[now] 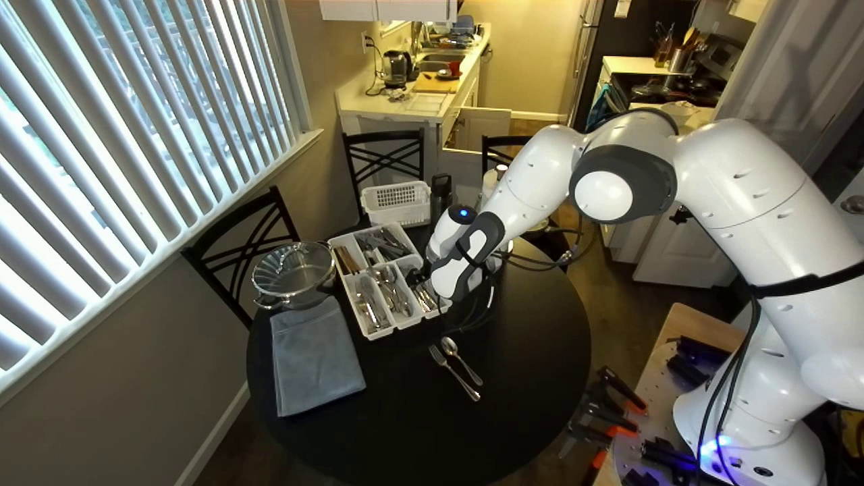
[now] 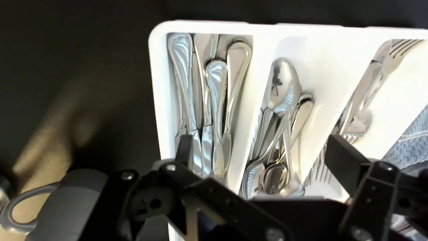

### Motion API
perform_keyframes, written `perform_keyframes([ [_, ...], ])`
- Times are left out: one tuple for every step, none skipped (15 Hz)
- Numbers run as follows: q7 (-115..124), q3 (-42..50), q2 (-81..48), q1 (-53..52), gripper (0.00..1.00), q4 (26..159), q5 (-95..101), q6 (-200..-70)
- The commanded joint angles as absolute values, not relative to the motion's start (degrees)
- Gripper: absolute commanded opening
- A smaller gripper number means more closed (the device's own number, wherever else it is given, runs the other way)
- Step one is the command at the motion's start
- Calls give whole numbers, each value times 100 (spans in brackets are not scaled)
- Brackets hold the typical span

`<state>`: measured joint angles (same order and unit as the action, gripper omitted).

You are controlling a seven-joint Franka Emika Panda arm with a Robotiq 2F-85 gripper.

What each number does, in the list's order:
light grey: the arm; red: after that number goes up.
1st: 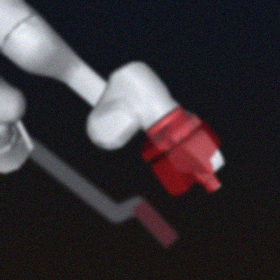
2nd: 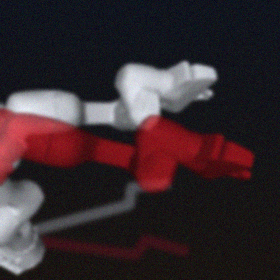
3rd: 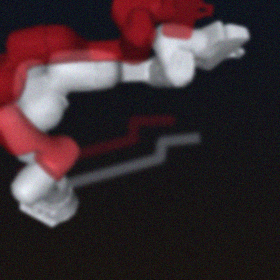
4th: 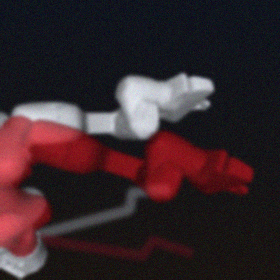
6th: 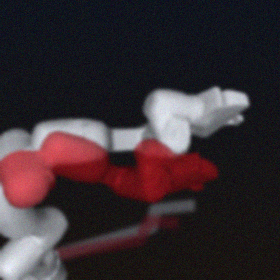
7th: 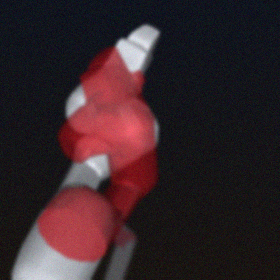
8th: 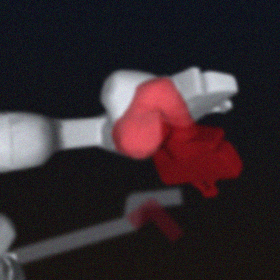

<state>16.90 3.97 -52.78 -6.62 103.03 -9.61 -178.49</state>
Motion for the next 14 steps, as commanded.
perform_keyframes([
  [1743,303,-5852,-559,100,9626,-1138,-17679],
  [1758,323,-5952,-565,99,9533,-1153,-17651],
  [1783,346,-6058,-579,85,9430,-1174,-17633],
  [1802,364,-6147,-589,75,9341,-1192,-17605],
  [1823,404,-6227,-613,68,9262,-1212,-17554],
  [1842,431,-6294,-625,60,9194,-1226,-17511],
  [1867,468,-6335,-638,53,9161,-1236,-17473],
  [1891,495,-6369,-642,48,9133,-1242,-17439],
  [1933,537,-6382,-654,40,9133,-1250,-17408],
  [1968,559,-6391,-654,51,9139,-1255,-17398],
  [1995,574,-6394,-648,65,9150,-1261,-17396],
  [2022,602,-6409,-660,77,9143,-1259,-17373],
  [2053,635,-6424,-684,78,9128,-1254,-17326],
  [2083,691,-6459,-738,84,9074,-1233,-17213],
])
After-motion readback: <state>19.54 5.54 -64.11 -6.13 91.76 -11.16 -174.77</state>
